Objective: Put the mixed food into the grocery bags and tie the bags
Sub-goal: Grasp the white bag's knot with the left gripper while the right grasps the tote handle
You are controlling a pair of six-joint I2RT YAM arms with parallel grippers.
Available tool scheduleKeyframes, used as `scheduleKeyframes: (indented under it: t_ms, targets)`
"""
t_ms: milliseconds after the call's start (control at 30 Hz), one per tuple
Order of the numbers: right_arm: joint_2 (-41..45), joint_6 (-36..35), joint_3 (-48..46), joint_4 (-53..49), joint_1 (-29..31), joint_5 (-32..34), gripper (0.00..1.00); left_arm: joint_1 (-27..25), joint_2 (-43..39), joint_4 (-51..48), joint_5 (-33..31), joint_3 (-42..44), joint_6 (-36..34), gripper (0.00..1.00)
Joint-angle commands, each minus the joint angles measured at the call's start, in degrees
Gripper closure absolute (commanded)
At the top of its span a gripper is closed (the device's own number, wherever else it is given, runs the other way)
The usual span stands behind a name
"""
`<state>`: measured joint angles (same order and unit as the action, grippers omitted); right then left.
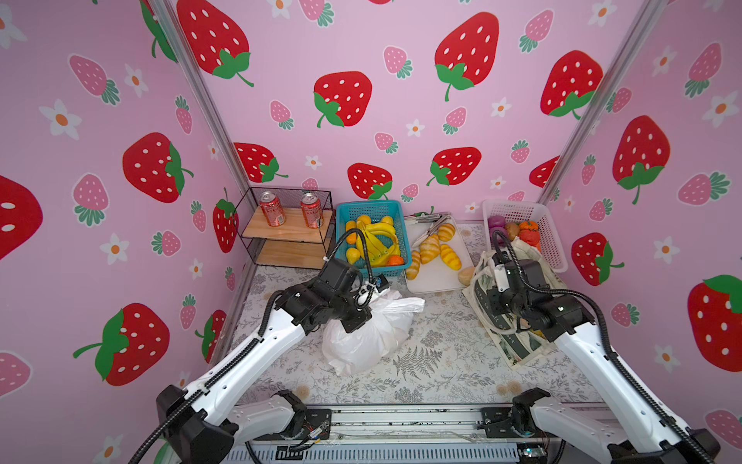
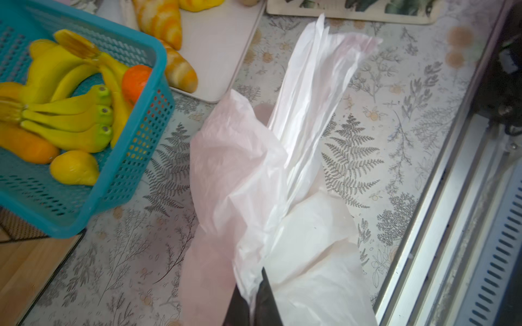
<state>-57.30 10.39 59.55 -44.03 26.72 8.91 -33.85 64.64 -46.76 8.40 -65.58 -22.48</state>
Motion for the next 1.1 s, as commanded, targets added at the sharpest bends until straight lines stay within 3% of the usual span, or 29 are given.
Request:
scheduleKeyframes:
  t_ms: [0,233,600,833,933,1067]
  targets:
    - [0.52,-0.34,2.69,0.33,0.04,-9.49,0.98,2.96,-4.64,3.49,-2.71,1.27,6.41,1.0]
    - [0.06,3.78,5.06,4.87,4.83,-17.4,1.0,11.68,-10.7,8.78,-6.46,3.3,14.04,1.0]
    - [-9.01,13.32,6.7,16.51,24.79,-14.0,1.0,22.63,-10.52,8.44,-12.34,-2.96,20.75,1.0]
    - [-20.15,18.13,10.97,29.31,33.41,-16.61,0.97,24.66,-7.75,4.94,-13.33,-12.02,25.61,1.0]
    - [-24.57,18.64,13.44,32.77,34.52,-17.81,0.89,24.66,-6.99,2.64,-13.04,-16.17,28.85,1.0]
    - [-26.37,16.86,15.82,32.47,34.15,-16.99,0.65,24.55,-7.8,1.68,-9.38,-20.06,33.71,1.0]
